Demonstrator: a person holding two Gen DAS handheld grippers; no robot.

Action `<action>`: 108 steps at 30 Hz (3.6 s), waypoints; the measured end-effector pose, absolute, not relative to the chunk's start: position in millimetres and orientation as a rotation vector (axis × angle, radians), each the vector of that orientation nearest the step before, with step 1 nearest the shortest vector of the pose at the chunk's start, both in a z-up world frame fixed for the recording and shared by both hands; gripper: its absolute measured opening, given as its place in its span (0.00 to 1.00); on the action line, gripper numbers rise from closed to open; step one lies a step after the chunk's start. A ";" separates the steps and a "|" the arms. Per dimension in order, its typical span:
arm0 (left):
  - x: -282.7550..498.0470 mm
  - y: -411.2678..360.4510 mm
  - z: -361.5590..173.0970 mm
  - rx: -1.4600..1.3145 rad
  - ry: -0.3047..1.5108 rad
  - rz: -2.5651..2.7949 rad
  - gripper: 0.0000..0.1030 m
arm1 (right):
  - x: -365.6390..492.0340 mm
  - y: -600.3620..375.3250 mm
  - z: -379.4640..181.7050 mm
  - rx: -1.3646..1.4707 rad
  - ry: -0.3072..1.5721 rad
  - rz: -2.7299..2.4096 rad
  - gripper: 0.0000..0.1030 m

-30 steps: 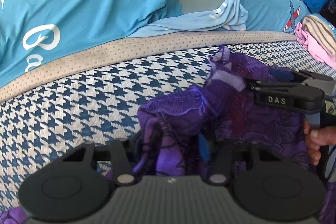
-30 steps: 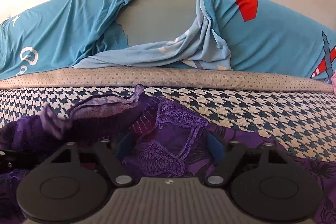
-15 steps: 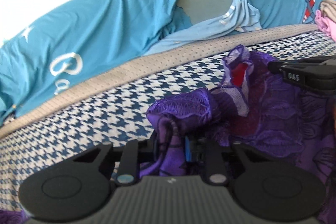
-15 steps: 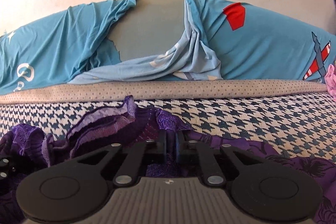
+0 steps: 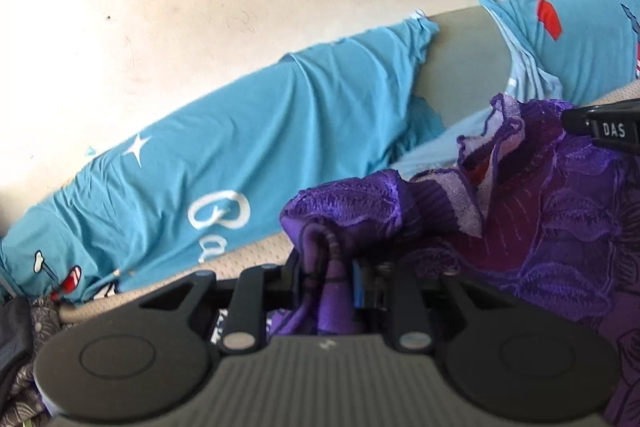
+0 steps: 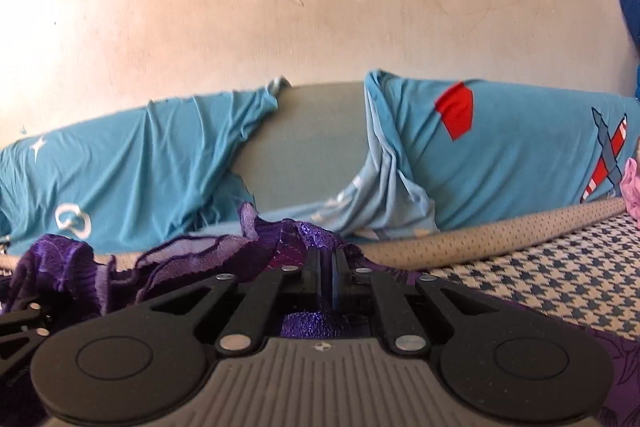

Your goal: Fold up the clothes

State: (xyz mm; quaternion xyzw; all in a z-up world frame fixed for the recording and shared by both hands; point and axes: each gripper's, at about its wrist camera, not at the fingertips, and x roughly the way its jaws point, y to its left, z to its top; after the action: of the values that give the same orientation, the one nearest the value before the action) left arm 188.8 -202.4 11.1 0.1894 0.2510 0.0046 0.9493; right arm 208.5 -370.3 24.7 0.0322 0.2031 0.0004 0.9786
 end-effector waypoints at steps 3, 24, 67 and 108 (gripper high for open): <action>197.9 -200.7 13.5 0.382 0.489 0.026 0.20 | 213.7 -367.2 32.9 0.081 0.379 -0.006 0.06; 253.8 -149.5 -2.1 0.160 0.720 0.034 0.70 | 237.1 -355.5 15.1 0.105 0.462 -0.003 0.28; 133.6 61.9 -19.6 0.264 0.915 0.116 0.87 | 95.6 -181.9 8.1 0.018 0.753 0.695 0.55; 133.9 78.3 -23.6 0.368 0.923 0.357 0.96 | 103.3 -130.1 -26.7 0.318 0.711 0.819 0.08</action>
State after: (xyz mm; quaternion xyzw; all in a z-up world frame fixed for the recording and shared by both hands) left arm 133.9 78.3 -23.6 0.1754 0.4402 0.1704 0.8640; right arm 103.3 -130.1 -26.7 0.1507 0.3367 0.3881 0.8445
